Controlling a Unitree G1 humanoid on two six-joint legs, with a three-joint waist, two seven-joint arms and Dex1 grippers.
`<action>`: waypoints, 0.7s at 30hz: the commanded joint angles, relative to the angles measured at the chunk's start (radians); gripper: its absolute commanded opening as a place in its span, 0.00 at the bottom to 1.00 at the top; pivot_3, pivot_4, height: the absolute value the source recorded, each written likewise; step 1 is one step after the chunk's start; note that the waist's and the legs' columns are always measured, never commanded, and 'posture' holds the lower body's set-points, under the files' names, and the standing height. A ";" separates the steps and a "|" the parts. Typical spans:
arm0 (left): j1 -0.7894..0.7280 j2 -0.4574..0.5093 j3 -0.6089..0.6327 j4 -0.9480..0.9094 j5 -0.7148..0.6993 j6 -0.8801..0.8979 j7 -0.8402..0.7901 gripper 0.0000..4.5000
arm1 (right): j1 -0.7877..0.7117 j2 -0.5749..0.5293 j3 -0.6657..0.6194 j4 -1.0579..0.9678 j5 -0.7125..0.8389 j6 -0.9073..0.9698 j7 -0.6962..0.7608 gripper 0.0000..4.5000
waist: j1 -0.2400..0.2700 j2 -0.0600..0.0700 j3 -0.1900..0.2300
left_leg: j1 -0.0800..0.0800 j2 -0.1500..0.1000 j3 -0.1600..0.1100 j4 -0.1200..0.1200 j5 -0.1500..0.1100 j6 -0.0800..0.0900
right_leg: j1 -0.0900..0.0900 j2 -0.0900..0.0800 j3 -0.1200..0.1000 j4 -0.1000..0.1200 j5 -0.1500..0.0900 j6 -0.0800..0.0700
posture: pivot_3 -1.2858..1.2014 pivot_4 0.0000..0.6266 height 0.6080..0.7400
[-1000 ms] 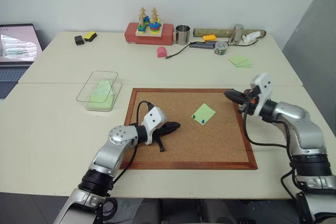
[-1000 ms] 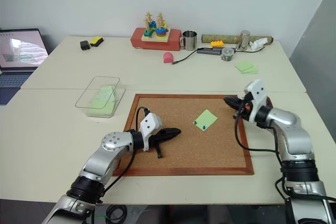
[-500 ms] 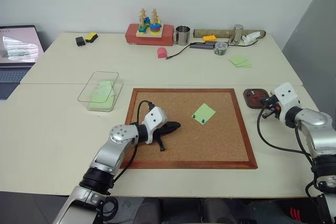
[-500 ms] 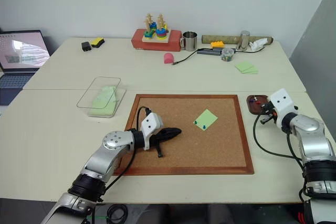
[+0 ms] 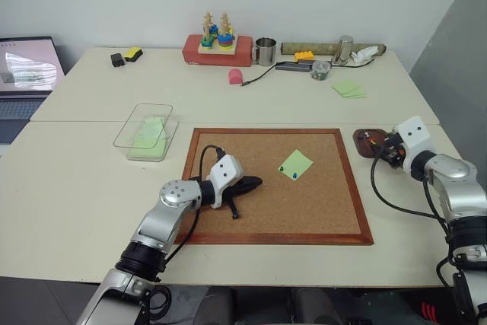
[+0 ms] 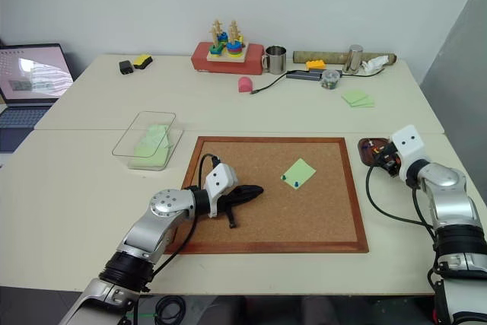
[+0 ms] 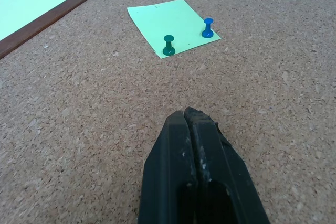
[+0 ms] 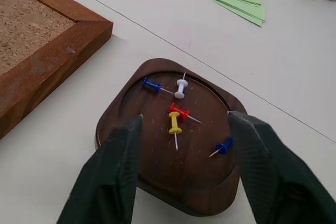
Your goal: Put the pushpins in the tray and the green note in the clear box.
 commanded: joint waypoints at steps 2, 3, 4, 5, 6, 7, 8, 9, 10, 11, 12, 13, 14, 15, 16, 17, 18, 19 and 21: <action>0.021 0.014 -0.010 0.072 0.049 0.018 0.011 0.00 | 0.050 -0.016 -0.051 -0.203 0.093 0.023 0.079 0.56 | 0.000 0.000 0.000 | 0.000 0.000 0.000 0.000 0.000 0.000 | 0.000 0.000 0.000 0.000 0.000 0.000 | 0.52 0.24 1.00; 0.020 0.014 -0.010 0.074 0.049 0.016 0.010 0.00 | 0.067 -0.014 -0.050 -0.245 0.112 0.039 0.101 0.56 | 0.000 0.000 0.000 | 0.000 0.000 -0.001 0.000 0.000 0.000 | 0.000 0.000 -0.001 0.000 0.000 0.000 | 0.52 0.24 1.00; 0.018 0.014 -0.011 0.076 0.049 0.015 0.009 0.00 | 0.103 -0.011 -0.035 -0.331 0.148 0.073 0.136 0.56 | 0.000 0.000 0.000 | 0.000 0.000 -0.001 0.000 0.000 0.000 | 0.000 0.000 -0.001 0.000 0.000 0.001 | 0.52 0.24 1.00; 0.017 0.013 -0.012 0.077 0.049 0.014 0.008 0.00 | 0.127 -0.010 -0.026 -0.389 0.172 0.098 0.158 0.56 | 0.000 0.000 0.000 | 0.000 0.000 -0.001 0.000 0.000 0.000 | 0.000 0.000 -0.001 0.000 -0.001 0.001 | 0.52 0.24 1.00; 0.016 0.013 -0.013 0.079 0.049 0.013 0.008 0.00 | 0.152 -0.005 -0.014 -0.447 0.195 0.121 0.174 0.56 | 0.000 0.000 0.000 | 0.000 0.000 -0.001 0.000 0.000 0.000 | 0.000 0.000 -0.001 0.000 -0.001 0.001 | 0.52 0.24 1.00; 0.013 0.013 -0.013 0.082 0.050 0.012 0.006 0.00 | 0.179 0.000 0.009 -0.501 0.205 0.136 0.188 0.56 | 0.001 0.000 0.000 | 0.000 0.001 -0.001 0.000 0.000 0.000 | 0.000 0.001 -0.001 0.000 -0.001 0.002 | 0.52 0.24 1.00; 0.012 0.013 -0.013 0.084 0.050 0.010 0.005 0.00 | 0.196 0.004 0.026 -0.532 0.205 0.144 0.194 0.56 | 0.001 0.000 0.000 | 0.000 0.000 -0.002 0.000 0.000 0.000 | 0.000 0.000 -0.002 0.000 -0.001 0.002 | 0.52 0.24 1.00; 0.010 0.013 -0.014 0.086 0.051 0.009 0.004 0.00 | 0.209 0.018 0.046 -0.563 0.210 0.161 0.192 0.56 | 0.000 0.000 0.000 | 0.000 0.000 -0.002 0.000 0.000 0.000 | 0.001 0.000 -0.002 0.000 -0.001 0.002 | 0.52 0.24 1.00; 0.009 0.013 -0.014 0.088 0.052 0.007 0.002 0.00 | 0.217 0.030 0.059 -0.587 0.218 0.179 0.189 0.56 | 0.001 0.001 0.000 | 0.000 0.000 -0.002 0.000 0.000 0.000 | 0.001 0.000 -0.002 0.000 -0.002 0.003 | 0.52 0.24 1.00; 0.008 0.013 -0.014 0.089 0.053 0.006 0.001 0.00 | 0.225 0.041 0.072 -0.610 0.227 0.199 0.188 0.56 | 0.000 0.000 0.000 | 0.000 0.000 -0.002 0.000 0.000 0.000 | 0.001 0.000 -0.002 0.000 -0.001 0.003 | 0.52 0.24 1.00; 0.006 0.013 -0.015 0.092 0.053 0.005 0.000 0.00 | 0.233 0.049 0.096 -0.628 0.225 0.209 0.191 0.56 | 0.000 0.000 0.000 | 0.000 0.000 -0.002 0.000 0.000 0.001 | 0.001 0.000 -0.002 0.000 -0.001 0.003 | 0.52 0.24 1.00; 0.004 0.013 -0.015 0.094 0.054 0.004 0.000 0.00 | 0.238 0.059 0.118 -0.638 0.216 0.211 0.190 0.56 | 0.000 0.000 0.000 | 0.000 0.000 -0.002 0.000 0.001 0.001 | 0.001 0.000 -0.002 0.000 -0.001 0.003 | 0.52 0.24 1.00; 0.003 0.013 -0.016 0.096 0.054 0.003 -0.001 0.00 | 0.239 0.075 0.142 -0.640 0.205 0.212 0.185 0.56 | 0.001 0.000 0.000 | 0.000 0.000 -0.002 0.000 0.001 0.001 | 0.001 0.000 -0.002 0.000 -0.001 0.003 | 0.52 0.24 1.00; 0.002 0.014 -0.016 0.097 0.056 0.003 -0.002 0.00 | 0.235 0.092 0.167 -0.636 0.193 0.211 0.179 0.56 | 0.000 0.000 0.000 | 0.000 0.000 -0.002 0.000 0.001 0.001 | 0.001 0.000 -0.002 0.000 -0.001 0.003 | 0.52 0.24 1.00; 0.001 0.013 -0.017 0.099 0.057 0.002 -0.002 0.00 | 0.227 0.108 0.186 -0.626 0.184 0.208 0.174 0.56 | 0.000 0.000 0.000 | 0.000 0.000 -0.002 0.000 0.001 0.001 | 0.001 0.000 -0.002 -0.001 -0.001 0.003 | 0.52 0.24 1.00; 0.000 0.013 -0.017 0.099 0.057 0.002 -0.003 0.00 | 0.220 0.120 0.199 -0.614 0.175 0.205 0.169 0.56 | 0.000 0.000 0.000 | 0.000 0.000 -0.002 0.000 0.001 0.001 | 0.001 0.000 -0.002 -0.001 -0.001 0.003 | 0.52 0.24 1.00; -0.001 0.013 -0.017 0.100 0.058 0.002 -0.004 0.00 | 0.210 0.134 0.212 -0.596 0.166 0.200 0.164 0.56 | 0.000 0.000 0.000 | 0.000 0.000 -0.002 0.000 0.001 0.001 | 0.001 0.000 -0.002 -0.001 -0.001 0.003 | 0.52 0.24 1.00; -0.003 0.012 -0.017 0.102 0.058 0.001 -0.004 0.00 | 0.198 0.148 0.226 -0.574 0.156 0.191 0.161 0.56 | 0.000 0.000 0.000 | 0.000 0.000 -0.002 0.000 0.001 0.001 | 0.001 0.000 -0.002 -0.001 -0.001 0.003 | 0.52 0.24 1.00; -0.005 0.013 -0.017 0.103 0.059 0.001 -0.005 0.00 | 0.179 0.173 0.248 -0.539 0.142 0.179 0.159 0.56 | 0.000 0.000 0.000 | 0.000 0.000 -0.002 0.000 0.001 0.001 | 0.001 0.000 -0.002 -0.001 -0.001 0.003 | 0.52 0.24 1.00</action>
